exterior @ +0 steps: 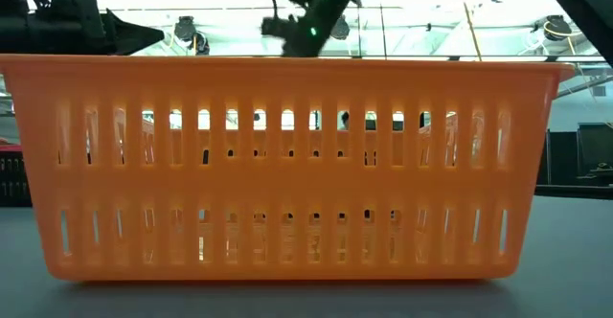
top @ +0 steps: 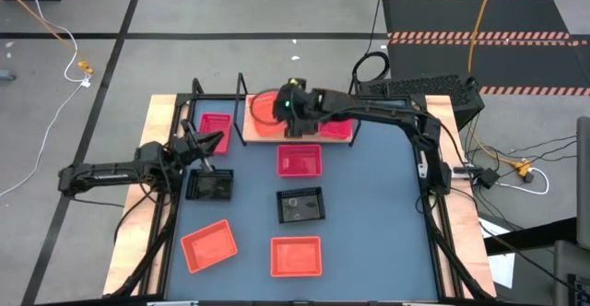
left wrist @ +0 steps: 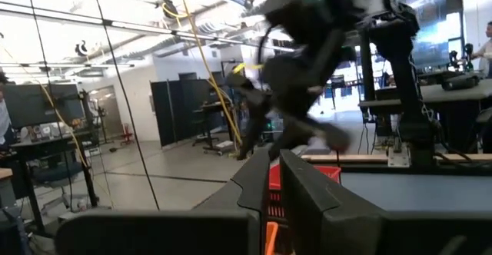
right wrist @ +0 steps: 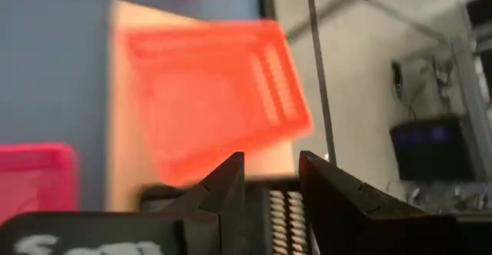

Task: Stack baskets on shelf by color
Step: Put the bottom right orange bin on the shelf, then stack the right red bin on top of the red bin on the shelf

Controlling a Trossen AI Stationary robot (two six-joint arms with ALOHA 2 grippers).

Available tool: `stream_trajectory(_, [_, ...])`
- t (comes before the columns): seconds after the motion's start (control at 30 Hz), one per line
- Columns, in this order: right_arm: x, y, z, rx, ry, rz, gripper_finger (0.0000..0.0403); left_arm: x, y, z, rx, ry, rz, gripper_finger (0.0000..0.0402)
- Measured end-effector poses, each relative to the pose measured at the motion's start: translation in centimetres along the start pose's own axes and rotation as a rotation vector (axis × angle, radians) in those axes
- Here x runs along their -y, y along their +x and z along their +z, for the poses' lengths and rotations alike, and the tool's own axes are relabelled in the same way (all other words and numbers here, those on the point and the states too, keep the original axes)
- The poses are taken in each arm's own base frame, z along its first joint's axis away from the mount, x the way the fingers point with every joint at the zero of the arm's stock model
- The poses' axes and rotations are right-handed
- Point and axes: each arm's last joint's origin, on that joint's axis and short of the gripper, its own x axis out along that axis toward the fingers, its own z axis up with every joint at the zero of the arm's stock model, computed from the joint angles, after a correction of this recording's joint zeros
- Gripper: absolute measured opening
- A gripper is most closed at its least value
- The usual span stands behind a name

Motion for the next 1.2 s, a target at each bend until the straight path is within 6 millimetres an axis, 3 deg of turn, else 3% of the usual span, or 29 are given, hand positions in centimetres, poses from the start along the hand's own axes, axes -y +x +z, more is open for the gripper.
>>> stream_trajectory(0.1, [0.4, 2.0, -1.3, -0.017, 0.042, 0.028, 0.0118, 0.0, 0.1, 0.0, -0.003, -0.004, -0.001, 0.0037])
stream_trajectory(0.27, [-1.0, 4.9, -3.8, -0.035, 0.049, 0.032, 0.0118, 0.1, 0.1, -0.1, -0.008, 0.003, -0.001, 0.0037])
stream_trajectory(0.53, [-2.2, 6.4, -5.2, 0.012, 0.035, 0.010, 0.0118, 0.0, 0.2, -0.1, -0.011, 0.030, 0.017, 0.0037])
stream_trajectory(0.97, [-4.3, 5.5, -3.2, 0.161, 0.003, 0.086, 0.0118, 0.0, 0.2, -0.1, -0.011, 0.029, 0.016, 0.0037])
stream_trajectory(1.2, [-3.8, 3.9, -3.6, 0.067, -0.013, 0.048, 0.0118, 0.0, 0.2, -0.1, -0.011, 0.031, 0.016, 0.0037])
